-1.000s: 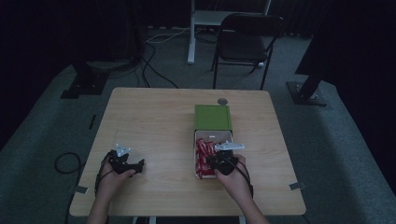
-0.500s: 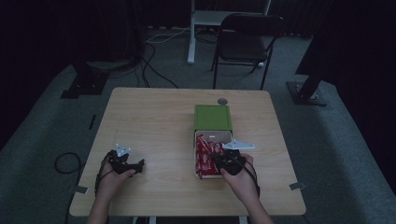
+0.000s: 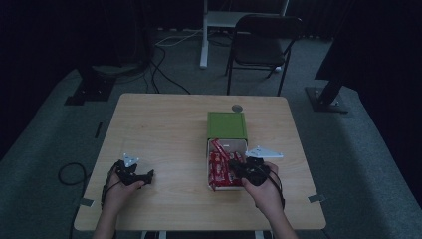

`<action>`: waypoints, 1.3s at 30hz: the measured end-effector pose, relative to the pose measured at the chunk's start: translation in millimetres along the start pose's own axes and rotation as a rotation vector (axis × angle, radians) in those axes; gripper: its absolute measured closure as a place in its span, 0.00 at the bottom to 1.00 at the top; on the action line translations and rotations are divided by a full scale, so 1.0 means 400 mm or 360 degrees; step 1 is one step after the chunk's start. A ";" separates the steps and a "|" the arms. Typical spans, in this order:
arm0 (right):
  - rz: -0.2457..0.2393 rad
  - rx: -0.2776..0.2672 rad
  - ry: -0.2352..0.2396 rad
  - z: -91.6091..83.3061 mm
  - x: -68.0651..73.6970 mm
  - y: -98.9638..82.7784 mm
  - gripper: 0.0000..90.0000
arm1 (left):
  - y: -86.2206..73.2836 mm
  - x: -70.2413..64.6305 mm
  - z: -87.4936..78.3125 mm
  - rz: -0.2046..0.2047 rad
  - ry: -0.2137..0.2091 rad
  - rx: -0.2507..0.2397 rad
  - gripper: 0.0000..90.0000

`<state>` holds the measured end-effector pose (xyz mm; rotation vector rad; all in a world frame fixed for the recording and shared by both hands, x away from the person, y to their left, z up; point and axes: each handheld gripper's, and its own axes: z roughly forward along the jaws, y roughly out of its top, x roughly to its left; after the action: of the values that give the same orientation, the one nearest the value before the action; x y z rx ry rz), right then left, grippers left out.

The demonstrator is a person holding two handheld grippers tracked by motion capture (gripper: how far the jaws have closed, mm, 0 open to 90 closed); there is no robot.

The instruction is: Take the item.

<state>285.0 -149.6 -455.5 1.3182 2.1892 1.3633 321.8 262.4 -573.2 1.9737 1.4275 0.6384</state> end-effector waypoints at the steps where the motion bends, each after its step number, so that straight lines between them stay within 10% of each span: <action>1: 0.0012 -0.0011 0.0009 -0.004 -0.002 0.002 0.94 | 0.000 0.000 0.000 0.0000 0.0000 0.0000 0.11; 39: 0.0140 -0.0243 -0.0316 -0.110 -0.173 -0.001 0.94 | 0.000 0.000 0.000 -0.0001 0.0000 0.0000 0.11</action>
<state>296.9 -230.4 -449.0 1.4395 1.8804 1.3372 321.7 262.4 -573.2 1.9733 1.4279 0.6384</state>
